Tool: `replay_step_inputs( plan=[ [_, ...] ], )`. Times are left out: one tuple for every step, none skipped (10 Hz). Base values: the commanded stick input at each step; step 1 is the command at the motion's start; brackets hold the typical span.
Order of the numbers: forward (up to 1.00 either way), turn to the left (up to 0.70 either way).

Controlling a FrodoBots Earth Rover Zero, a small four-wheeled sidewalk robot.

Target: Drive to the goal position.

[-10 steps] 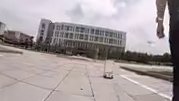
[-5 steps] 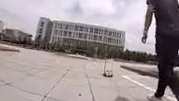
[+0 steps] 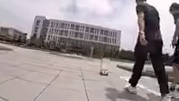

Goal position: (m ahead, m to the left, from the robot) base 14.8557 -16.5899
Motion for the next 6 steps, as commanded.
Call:
replay_step_inputs(
  plan=[
    [0.70,-0.08],
    [0.70,-0.17],
    [0.70,-0.30],
    [0.70,-0.32],
    [0.70,-0.04],
    [0.70,0.00]
  ],
)
